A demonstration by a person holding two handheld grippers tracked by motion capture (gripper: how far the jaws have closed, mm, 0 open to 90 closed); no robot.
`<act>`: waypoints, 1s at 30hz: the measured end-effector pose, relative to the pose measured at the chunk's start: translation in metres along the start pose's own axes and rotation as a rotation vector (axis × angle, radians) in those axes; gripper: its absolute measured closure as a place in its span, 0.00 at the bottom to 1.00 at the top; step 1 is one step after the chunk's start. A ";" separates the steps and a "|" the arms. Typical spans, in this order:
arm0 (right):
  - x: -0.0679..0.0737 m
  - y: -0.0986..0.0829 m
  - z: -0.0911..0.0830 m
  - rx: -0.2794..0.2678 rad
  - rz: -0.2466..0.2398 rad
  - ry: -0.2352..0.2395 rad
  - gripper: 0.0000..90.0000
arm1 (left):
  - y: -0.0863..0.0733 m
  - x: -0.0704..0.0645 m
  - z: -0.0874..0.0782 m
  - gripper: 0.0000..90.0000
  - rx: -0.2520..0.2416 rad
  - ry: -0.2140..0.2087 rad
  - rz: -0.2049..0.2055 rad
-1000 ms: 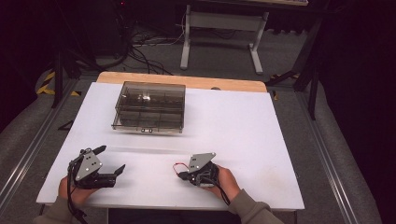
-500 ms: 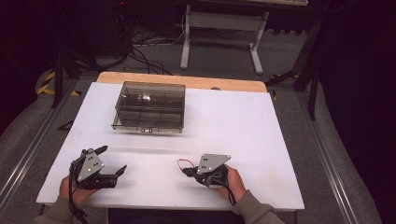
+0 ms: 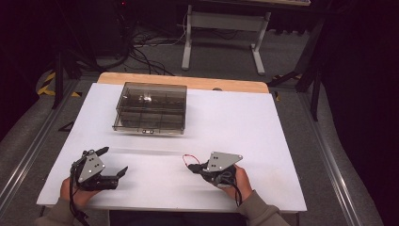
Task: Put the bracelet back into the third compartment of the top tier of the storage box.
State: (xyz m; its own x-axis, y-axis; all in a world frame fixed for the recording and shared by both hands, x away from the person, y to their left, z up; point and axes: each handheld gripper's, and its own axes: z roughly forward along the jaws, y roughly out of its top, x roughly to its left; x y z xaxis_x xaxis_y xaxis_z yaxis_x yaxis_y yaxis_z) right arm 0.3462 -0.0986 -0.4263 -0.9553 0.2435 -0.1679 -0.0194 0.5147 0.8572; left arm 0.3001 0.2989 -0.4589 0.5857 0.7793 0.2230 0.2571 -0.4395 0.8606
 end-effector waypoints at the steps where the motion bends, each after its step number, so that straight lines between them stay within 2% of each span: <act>1: -0.001 0.001 -0.001 -0.008 -0.003 -0.006 1.00 | 0.000 0.000 0.000 0.10 0.001 0.001 0.000; 8: -0.008 0.005 -0.007 -0.053 0.000 -0.024 1.00 | 0.000 -0.001 0.000 0.10 0.004 0.008 -0.001; 13: -0.013 0.009 -0.007 -0.065 -0.019 -0.041 1.00 | 0.001 -0.001 0.001 0.10 0.002 0.008 -0.006; 14: -0.017 0.013 -0.007 -0.071 -0.022 -0.048 1.00 | 0.001 0.000 0.001 0.10 0.005 0.007 0.002; 21: -0.036 0.031 -0.011 -0.125 -0.009 -0.074 1.00 | 0.000 0.000 0.002 0.10 0.007 0.007 -0.005; 26: -0.049 0.049 -0.006 -0.118 -0.010 -0.091 1.00 | 0.000 0.000 0.002 0.10 0.008 0.004 -0.001; 30: -0.056 0.064 0.004 -0.108 -0.021 -0.083 1.00 | 0.000 0.000 0.003 0.10 0.002 0.007 -0.009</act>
State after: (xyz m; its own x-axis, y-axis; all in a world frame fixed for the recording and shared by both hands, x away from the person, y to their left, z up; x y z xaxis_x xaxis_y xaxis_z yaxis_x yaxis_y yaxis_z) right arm 0.3993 -0.0755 -0.3640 -0.9267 0.3031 -0.2222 -0.0751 0.4300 0.8997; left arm 0.3022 0.2976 -0.4601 0.5778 0.7863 0.2187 0.2640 -0.4336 0.8615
